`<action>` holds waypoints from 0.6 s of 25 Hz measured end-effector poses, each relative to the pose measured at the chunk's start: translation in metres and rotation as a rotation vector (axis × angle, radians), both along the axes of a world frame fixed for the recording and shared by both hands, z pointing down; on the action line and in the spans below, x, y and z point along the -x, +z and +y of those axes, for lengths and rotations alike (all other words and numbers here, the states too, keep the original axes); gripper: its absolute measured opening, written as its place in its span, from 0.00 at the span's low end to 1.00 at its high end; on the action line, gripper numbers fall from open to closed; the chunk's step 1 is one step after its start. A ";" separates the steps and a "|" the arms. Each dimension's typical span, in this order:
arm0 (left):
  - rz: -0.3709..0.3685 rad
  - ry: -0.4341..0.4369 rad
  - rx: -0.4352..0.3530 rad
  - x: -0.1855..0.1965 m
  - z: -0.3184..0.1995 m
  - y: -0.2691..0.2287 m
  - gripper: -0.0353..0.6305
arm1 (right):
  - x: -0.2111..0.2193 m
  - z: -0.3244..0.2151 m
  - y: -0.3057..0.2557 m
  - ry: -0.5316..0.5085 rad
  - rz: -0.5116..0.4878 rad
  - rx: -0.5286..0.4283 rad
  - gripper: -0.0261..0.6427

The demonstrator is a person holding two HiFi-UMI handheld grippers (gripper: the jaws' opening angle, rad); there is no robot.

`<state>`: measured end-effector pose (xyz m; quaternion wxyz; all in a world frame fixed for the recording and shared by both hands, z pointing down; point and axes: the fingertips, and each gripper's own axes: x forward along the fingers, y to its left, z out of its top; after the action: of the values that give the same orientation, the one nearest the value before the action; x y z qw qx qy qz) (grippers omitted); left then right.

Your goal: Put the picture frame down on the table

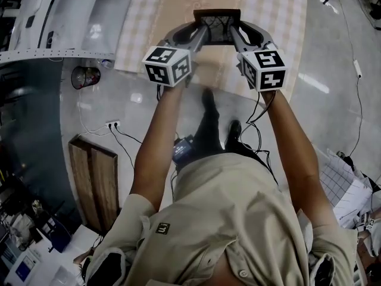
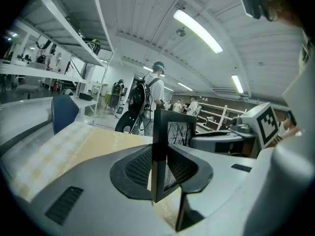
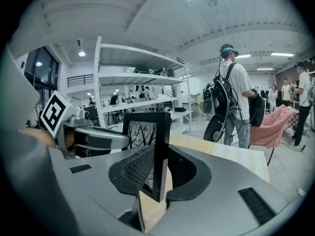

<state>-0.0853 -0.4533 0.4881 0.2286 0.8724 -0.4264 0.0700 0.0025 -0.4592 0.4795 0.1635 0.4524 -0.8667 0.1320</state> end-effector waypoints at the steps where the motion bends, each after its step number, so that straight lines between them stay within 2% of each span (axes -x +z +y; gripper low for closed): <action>1: 0.001 0.000 0.009 0.000 -0.002 0.005 0.18 | 0.000 -0.002 0.005 0.001 0.001 0.008 0.17; 15: -0.005 0.010 0.113 -0.002 -0.023 0.070 0.18 | -0.002 -0.023 0.071 0.017 0.005 0.089 0.17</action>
<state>-0.0834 -0.4765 0.5583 0.2760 0.8601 -0.4178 0.0972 0.0041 -0.4823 0.5504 0.1845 0.4523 -0.8557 0.1706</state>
